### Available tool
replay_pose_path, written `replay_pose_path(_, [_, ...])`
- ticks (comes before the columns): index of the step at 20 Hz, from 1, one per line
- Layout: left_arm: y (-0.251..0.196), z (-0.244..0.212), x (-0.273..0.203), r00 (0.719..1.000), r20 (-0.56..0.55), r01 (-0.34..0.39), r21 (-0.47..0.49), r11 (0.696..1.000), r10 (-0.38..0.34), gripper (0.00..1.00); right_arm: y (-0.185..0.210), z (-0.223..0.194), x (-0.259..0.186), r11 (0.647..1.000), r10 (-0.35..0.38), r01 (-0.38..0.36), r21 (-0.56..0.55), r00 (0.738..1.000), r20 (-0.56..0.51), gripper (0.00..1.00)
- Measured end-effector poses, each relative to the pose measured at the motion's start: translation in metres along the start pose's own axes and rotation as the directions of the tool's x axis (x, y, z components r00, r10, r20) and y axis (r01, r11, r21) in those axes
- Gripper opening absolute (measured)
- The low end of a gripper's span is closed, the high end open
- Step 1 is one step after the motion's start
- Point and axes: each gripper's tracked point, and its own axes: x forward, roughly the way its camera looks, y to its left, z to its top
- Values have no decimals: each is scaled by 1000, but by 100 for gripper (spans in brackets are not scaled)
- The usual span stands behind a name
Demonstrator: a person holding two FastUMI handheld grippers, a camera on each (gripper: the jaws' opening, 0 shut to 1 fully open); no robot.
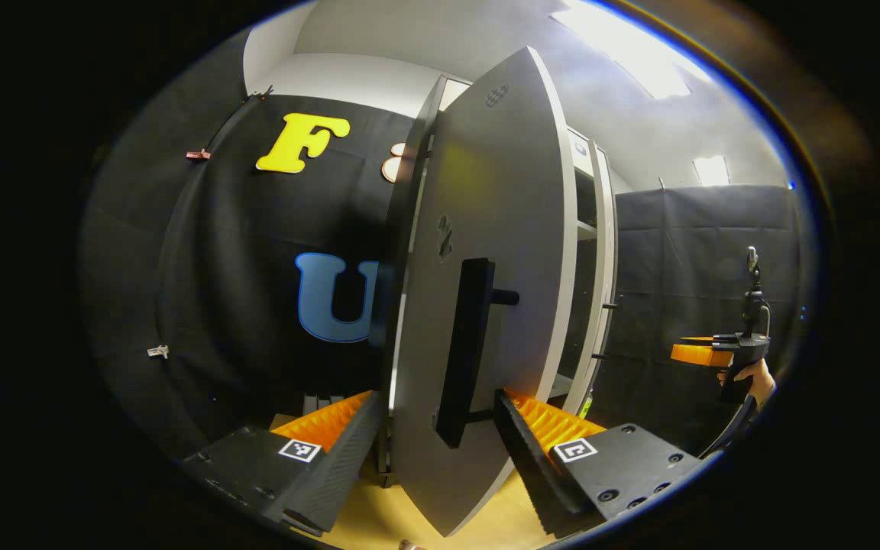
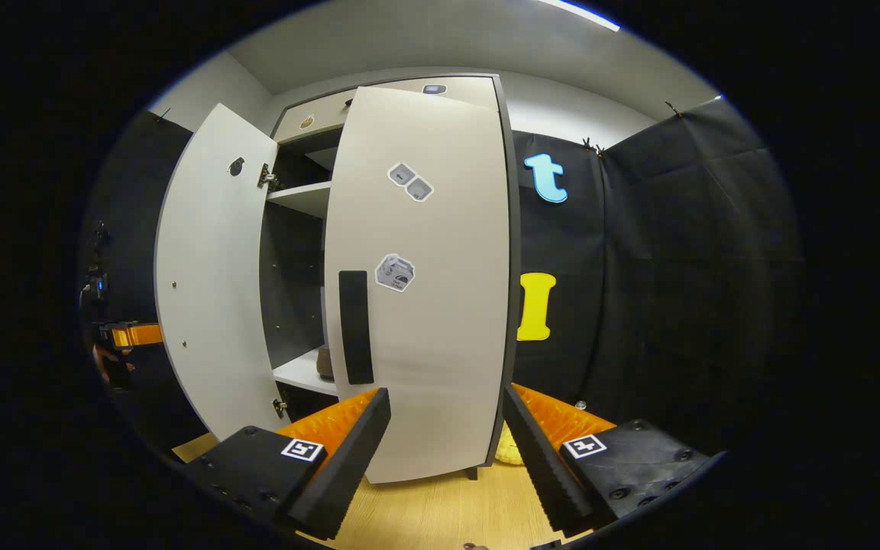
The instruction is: Grab one shoe with the right hand and put it into the shoe cabinet, grab the other shoe with the left hand and put it into the shoe cabinet; then close the right door with the right hand and the left door with the left hand.
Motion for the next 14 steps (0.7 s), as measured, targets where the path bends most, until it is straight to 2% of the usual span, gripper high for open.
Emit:
replay_pose_path(4, [-22, -1, 26, 999, 5, 42, 3, 999, -42, 95, -15, 0, -3, 1000, -15, 15, 9, 1000, -5, 98])
replay_pose_path(10, [-83, -17, 92, 984, -1, 176, -30, 984, -176, 94, -45, 4, -18, 998, -55, 55, 1, 998, 1, 98])
replay_pose_path(14, [-119, -28, 143, 979, -41, 202, 77, 976, -199, 95, -61, 7, -28, 997, -79, 79, -8, 997, 8, 98])
